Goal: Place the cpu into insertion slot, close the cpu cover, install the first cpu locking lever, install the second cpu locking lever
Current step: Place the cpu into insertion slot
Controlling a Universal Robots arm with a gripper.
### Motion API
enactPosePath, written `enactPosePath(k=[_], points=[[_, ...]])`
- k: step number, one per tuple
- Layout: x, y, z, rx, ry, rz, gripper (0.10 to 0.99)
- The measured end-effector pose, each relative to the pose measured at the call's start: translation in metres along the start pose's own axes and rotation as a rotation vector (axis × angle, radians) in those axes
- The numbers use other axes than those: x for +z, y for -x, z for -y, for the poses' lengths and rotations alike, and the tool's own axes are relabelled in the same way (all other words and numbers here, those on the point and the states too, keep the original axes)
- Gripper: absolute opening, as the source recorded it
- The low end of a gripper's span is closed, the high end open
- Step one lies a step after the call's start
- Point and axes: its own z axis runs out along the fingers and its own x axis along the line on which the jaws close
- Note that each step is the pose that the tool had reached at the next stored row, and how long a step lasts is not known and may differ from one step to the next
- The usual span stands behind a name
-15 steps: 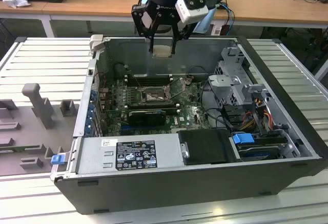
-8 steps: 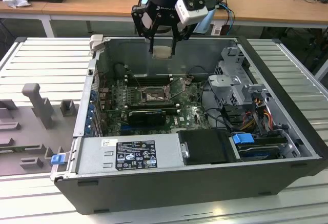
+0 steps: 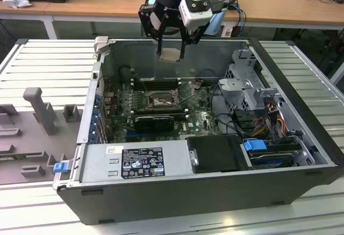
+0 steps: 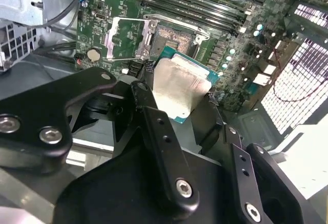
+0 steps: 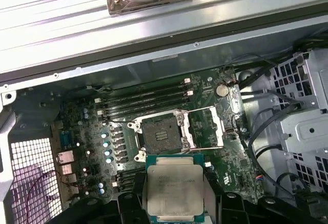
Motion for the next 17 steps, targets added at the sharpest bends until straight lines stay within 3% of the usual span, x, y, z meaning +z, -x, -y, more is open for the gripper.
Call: enactPosePath(k=[7, 17], points=[[0.0001, 0.0, 0.0, 0.089, 0.002, 0.0079, 0.529], [0.0004, 0.0, 0.0001, 0.159, 0.003, 0.0141, 0.529]])
